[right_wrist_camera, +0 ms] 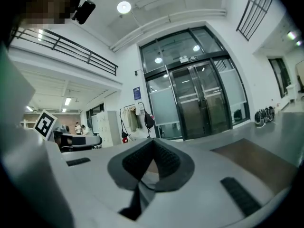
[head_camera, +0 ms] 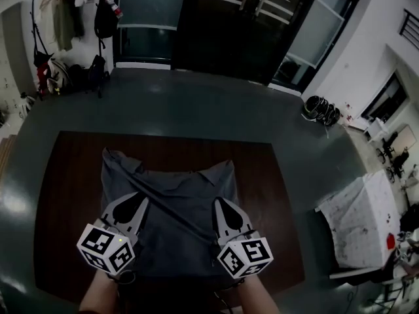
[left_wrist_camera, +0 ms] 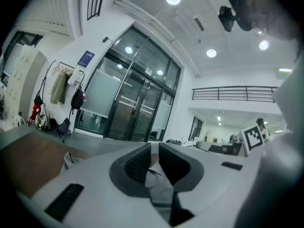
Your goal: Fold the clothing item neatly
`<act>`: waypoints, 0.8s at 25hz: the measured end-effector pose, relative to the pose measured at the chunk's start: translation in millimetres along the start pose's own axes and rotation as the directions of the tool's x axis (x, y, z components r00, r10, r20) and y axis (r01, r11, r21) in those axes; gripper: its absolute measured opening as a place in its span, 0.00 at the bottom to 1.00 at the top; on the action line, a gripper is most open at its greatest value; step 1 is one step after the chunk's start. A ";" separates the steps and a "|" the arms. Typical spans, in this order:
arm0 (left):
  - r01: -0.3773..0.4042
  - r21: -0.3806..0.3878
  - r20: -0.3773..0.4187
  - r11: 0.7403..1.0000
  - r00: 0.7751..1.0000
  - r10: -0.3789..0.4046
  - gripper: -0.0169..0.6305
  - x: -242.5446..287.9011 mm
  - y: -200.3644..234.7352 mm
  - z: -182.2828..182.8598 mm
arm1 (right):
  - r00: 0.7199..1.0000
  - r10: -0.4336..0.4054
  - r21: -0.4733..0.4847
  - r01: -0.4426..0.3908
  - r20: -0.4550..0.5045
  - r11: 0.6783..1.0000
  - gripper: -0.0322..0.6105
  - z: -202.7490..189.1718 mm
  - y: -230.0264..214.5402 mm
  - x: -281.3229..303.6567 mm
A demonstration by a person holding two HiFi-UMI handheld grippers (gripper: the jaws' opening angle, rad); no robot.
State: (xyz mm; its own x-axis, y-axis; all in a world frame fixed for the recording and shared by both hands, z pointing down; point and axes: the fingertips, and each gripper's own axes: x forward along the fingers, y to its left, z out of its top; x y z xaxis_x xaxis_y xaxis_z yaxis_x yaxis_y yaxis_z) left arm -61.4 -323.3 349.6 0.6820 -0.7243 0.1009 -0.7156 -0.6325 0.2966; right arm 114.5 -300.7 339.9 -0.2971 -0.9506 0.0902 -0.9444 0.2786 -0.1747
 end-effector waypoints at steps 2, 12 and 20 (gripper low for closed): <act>-0.009 0.039 -0.012 0.999 1.000 0.010 0.11 -6.5 -22.6 -10.8 | 1.000 -0.004 -0.007 0.005 0.023 1.000 0.03 -1.4 0.4 -23.1; -0.113 0.139 0.053 0.984 0.993 0.107 0.04 -90.8 -119.9 -51.6 | 0.998 0.021 -0.006 -0.021 0.058 1.000 0.03 -25.9 29.8 -151.4; -0.216 0.171 0.132 0.961 0.972 0.195 0.04 -165.2 -207.9 -89.0 | 0.996 0.055 -0.060 -0.051 0.068 0.997 0.03 -47.2 43.5 -265.3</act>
State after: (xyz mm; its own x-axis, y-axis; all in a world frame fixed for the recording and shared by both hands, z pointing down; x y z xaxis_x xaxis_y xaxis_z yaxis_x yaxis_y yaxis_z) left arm -11.9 -47.7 355.8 0.5035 -0.8635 0.0310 -0.8610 -0.4984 0.1012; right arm 145.6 -30.0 354.6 -0.3381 -0.9410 0.0133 -0.9348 0.3342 -0.1200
